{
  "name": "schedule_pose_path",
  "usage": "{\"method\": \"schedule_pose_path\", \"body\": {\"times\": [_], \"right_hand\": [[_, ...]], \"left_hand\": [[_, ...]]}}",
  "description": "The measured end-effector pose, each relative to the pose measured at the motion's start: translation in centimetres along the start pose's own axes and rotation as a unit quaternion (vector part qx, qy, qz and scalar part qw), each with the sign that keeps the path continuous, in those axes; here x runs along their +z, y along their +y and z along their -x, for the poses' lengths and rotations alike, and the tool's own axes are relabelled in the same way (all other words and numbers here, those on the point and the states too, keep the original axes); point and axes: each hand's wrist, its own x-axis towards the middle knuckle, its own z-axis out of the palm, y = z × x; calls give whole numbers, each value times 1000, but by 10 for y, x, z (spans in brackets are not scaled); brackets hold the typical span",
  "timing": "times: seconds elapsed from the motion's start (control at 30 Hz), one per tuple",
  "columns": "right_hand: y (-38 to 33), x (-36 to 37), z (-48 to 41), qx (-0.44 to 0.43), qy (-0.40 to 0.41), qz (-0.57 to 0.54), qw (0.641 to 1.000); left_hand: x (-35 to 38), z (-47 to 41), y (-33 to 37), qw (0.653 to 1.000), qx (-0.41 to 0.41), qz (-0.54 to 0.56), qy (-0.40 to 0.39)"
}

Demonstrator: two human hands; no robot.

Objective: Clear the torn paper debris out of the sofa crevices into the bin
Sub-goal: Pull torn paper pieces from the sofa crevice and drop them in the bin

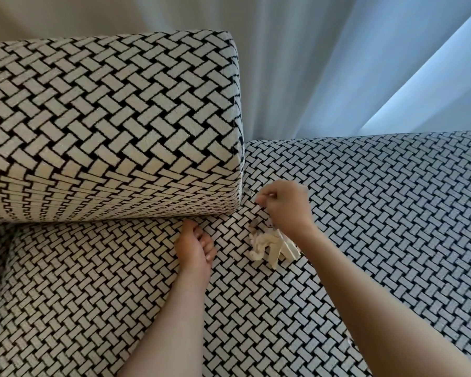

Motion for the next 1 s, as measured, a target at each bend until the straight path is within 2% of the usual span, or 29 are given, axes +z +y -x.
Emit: {"method": "schedule_pose_path", "body": {"times": [0.13, 0.2, 0.27, 0.33, 0.43, 0.5, 0.63, 0.83, 0.9, 1.0], "right_hand": [[18, -3, 23, 45, -8, -123, 991], [23, 0, 28, 27, 2, -137, 990], [23, 5, 26, -37, 25, -37, 998], [18, 11, 13, -102, 48, 87, 990], [11, 19, -13, -120, 10, 209, 970], [13, 25, -24, -124, -6, 224, 967], [17, 30, -22, -114, 17, 117, 986], [25, 1, 11, -29, -70, -106, 991], [31, -5, 26, -14, -72, -125, 989], [43, -4, 46, -48, -43, -104, 993]], "left_hand": [[1, 1, -1, 1000, 3, -1, -5], [1, 1, -1, 1000, 6, -1, -4], [1, 1, -1, 1000, 7, -4, 0], [2, 1, -1, 1000, 8, -4, 9], [4, 0, -2, 1000, 14, -4, 21], [4, -1, -3, 1000, 14, -10, 26], [4, 0, -2, 999, 9, -20, 28], [3, 1, -1, 999, 17, -29, 23], [3, 2, -1, 999, 19, -32, 19], [3, 2, -1, 999, 21, -30, 16]]}}
